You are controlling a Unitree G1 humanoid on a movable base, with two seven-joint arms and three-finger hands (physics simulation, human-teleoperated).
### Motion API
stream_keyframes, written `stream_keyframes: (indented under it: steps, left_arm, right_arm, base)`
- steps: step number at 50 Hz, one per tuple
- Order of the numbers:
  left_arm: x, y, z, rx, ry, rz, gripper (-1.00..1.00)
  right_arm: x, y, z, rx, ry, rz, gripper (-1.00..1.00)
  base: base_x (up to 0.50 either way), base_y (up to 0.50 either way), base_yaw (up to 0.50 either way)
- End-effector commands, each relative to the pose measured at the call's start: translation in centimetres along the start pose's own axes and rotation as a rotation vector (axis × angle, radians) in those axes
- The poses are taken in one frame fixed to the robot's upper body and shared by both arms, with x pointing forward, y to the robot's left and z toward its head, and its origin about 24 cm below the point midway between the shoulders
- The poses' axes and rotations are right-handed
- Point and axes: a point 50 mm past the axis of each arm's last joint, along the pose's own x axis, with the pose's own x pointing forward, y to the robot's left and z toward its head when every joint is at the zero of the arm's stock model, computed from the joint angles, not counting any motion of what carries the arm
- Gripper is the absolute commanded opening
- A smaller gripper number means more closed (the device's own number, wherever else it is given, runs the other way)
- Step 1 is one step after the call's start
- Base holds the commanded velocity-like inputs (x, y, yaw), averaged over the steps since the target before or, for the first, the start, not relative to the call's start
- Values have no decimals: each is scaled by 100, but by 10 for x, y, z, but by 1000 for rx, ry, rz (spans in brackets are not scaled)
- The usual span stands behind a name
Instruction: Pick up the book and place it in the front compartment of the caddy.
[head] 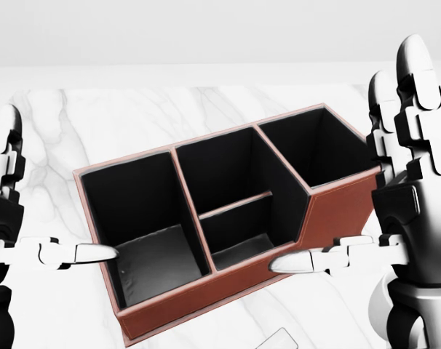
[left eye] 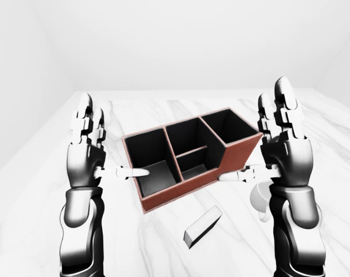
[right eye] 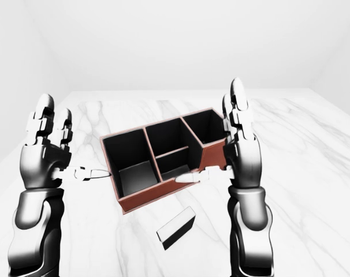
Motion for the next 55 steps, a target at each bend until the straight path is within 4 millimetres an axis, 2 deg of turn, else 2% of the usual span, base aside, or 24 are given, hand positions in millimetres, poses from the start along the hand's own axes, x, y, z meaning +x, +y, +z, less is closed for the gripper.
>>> stream_keyframes:
  steps: [1, 12, 28, 41, 55]
  left_arm:
    - [1, 1, -1, -1, 4, 4, 100]
    - [0, 0, -1, 0, 2, 1, 100]
    - [0, -1, -5, 2, 20, -2, 100]
    - [0, -1, -8, 3, 34, -2, 100]
    - [0, 0, -6, 5, 27, 0, 100]
  right_arm:
    - [-1, 0, 12, -97, -40, 70, 100]
    - [-1, -6, 17, -200, -46, 131, 100]
    - [-12, -8, 27, -338, -28, 215, 100]
    - [-20, -7, 30, -431, 11, 260, 100]
    - [-26, -2, 42, -521, -3, 305, 100]
  base:
    - [0, 0, 0]
    - [0, 0, 0]
    - [0, 0, 0]
    - [0, 0, 0]
    - [0, 0, 0]
